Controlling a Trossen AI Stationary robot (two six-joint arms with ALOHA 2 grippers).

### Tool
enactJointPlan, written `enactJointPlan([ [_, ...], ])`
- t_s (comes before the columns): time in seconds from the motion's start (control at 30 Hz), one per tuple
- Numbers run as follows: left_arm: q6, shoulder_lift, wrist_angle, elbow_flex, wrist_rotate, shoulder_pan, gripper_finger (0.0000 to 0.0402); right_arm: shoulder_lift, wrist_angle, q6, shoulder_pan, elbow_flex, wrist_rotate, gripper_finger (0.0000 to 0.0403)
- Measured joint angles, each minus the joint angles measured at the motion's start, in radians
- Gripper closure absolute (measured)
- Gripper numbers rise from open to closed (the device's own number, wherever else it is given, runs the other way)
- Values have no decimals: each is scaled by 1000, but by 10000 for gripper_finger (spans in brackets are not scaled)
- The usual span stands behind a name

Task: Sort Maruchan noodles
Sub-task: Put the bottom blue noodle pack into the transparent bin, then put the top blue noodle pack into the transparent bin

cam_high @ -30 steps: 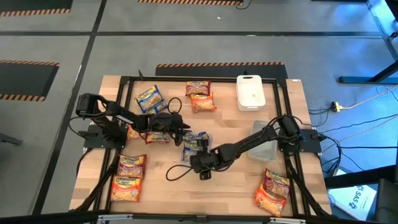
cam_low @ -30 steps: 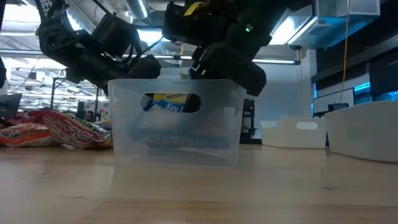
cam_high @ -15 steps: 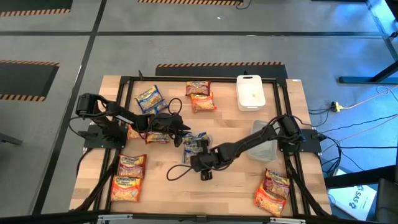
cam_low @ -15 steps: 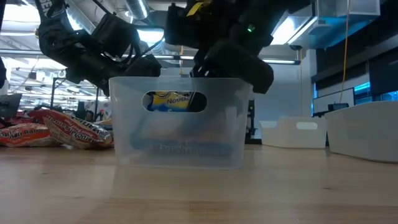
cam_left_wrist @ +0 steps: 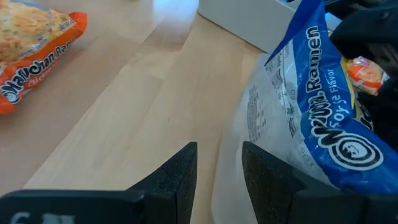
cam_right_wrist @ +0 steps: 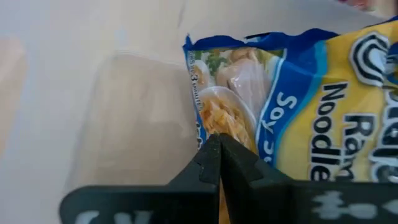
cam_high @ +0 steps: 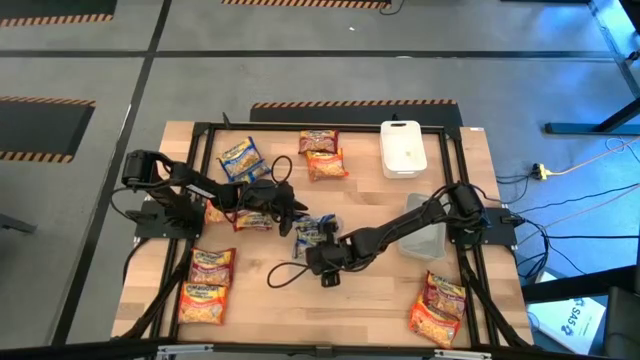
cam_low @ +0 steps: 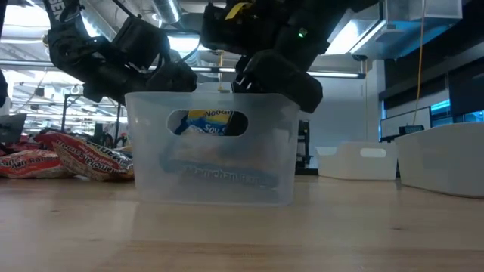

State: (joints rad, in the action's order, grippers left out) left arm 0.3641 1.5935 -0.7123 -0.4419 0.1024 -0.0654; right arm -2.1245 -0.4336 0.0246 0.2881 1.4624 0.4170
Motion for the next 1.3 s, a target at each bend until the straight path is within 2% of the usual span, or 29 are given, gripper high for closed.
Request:
enactJointPlan([
  [0.13,0,0,1,0,-1,0,278,0,-2,2,4,0,-1,402],
  [0.27,0,1,16,0,-59,2,278,-3,6,-1,-11,-2,-145,402],
  [0.43,-8,3,25,0,-112,6,278,-4,30,55,-11,-3,-193,397],
  [0.53,-20,3,27,0,-125,2,278,9,37,75,-11,-3,-213,368],
  [0.63,-29,1,32,1,-124,-12,278,31,25,64,-9,-8,-224,319],
  [0.83,-31,-18,33,1,7,-46,278,164,-4,61,17,-5,-292,237],
  [0.93,-34,-31,46,1,5,-58,278,233,-55,43,46,-6,-306,217],
  [1.1,-65,-94,90,1,-3,-66,278,350,-95,28,103,-56,-255,210],
  [1.2,-87,-154,108,-1,-23,-65,278,413,-69,74,129,-170,-155,210],
  [1.3,-100,-229,179,1,-69,-66,278,475,46,151,158,-293,-31,210],
])
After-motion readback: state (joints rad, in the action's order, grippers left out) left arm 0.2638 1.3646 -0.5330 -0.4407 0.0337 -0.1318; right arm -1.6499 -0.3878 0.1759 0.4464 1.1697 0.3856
